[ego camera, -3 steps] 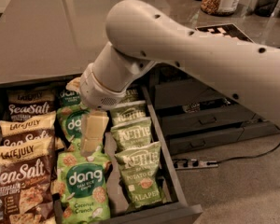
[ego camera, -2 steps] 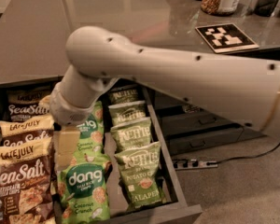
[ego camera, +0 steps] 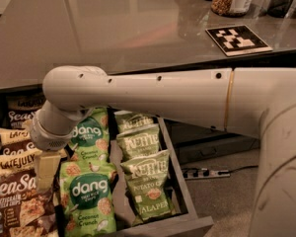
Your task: Pick brown chip bag from top drawer and place on counter
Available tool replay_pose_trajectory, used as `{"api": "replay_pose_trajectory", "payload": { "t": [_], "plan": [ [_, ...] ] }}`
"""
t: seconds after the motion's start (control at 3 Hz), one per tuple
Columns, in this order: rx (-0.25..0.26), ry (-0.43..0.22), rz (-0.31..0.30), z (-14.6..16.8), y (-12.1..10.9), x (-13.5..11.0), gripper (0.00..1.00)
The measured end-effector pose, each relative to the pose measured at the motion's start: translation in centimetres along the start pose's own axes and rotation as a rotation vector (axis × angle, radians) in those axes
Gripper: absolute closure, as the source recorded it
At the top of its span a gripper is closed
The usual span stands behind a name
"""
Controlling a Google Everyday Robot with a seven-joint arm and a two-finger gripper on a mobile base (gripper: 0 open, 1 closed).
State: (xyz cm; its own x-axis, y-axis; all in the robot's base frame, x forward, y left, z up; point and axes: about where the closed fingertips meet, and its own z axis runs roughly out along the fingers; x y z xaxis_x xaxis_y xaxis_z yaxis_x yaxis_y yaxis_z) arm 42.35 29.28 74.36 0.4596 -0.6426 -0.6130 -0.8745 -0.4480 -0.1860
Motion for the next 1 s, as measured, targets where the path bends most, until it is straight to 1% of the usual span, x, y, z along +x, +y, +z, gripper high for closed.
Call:
{"api": "replay_pose_trajectory", "payload": {
  "t": [0.33,0.67,1.0],
  "plan": [
    [-0.014,-0.015,-0.001,2.2,-0.3,-0.6,0.0],
    [-0.057,0.006,0.016,5.1,-0.7,-1.3,0.0],
    [-0.071,0.079,0.057,6.4,-0.4,-1.3,0.0]
  ]
}}
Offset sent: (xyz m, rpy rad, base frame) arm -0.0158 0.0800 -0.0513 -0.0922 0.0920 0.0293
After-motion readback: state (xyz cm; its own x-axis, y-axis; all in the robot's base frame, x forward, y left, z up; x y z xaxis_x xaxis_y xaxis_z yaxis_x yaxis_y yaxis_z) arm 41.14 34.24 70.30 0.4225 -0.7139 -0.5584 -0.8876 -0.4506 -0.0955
